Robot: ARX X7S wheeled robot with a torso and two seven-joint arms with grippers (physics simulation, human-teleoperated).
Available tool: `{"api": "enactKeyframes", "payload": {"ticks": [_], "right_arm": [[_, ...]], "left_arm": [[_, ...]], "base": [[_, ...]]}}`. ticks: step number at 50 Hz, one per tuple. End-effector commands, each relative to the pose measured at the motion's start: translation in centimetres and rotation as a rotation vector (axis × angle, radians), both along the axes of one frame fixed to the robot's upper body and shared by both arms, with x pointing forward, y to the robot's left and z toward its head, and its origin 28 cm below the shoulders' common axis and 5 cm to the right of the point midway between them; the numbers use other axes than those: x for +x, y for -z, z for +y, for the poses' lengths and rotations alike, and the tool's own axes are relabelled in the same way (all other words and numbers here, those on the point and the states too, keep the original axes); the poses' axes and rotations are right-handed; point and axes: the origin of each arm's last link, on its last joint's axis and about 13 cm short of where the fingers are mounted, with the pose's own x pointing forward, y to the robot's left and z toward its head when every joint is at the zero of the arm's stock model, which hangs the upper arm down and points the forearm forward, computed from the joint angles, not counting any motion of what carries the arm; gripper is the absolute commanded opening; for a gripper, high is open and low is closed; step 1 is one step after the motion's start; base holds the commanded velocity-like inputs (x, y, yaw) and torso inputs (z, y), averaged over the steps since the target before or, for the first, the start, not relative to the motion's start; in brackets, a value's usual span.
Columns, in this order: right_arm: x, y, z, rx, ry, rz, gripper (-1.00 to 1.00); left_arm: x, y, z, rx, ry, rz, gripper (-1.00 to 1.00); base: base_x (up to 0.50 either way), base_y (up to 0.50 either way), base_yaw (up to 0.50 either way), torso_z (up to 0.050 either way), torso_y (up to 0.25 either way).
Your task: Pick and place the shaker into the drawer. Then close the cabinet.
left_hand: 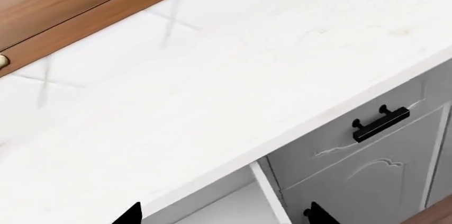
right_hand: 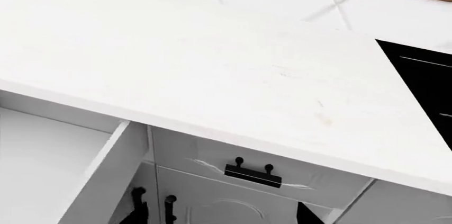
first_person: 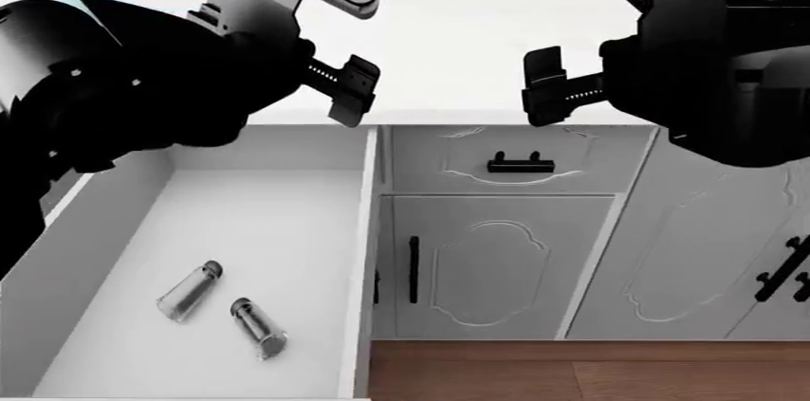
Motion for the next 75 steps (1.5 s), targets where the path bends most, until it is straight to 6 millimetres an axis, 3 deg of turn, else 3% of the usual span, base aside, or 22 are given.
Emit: {"api": "enactKeyframes", "payload": {"ticks": [1,75], "right_arm": [[-0.1,0.0,0.0,-0.004,0.003,0.002,1.0],[-0.6,0.9,0.4,-0.012,-0.011,0.026,1.0]], "left_arm": [[-0.3,0.1,0.0,0.004,0.012,0.0,1.0],[-1.0,1.1,0.2,-0.025,0.038,0.009,1.0]], "base": [[0.0,-0.5,0.0,0.0,0.0],[0.0,-0.5,0.0,0.0,0.0]]}}
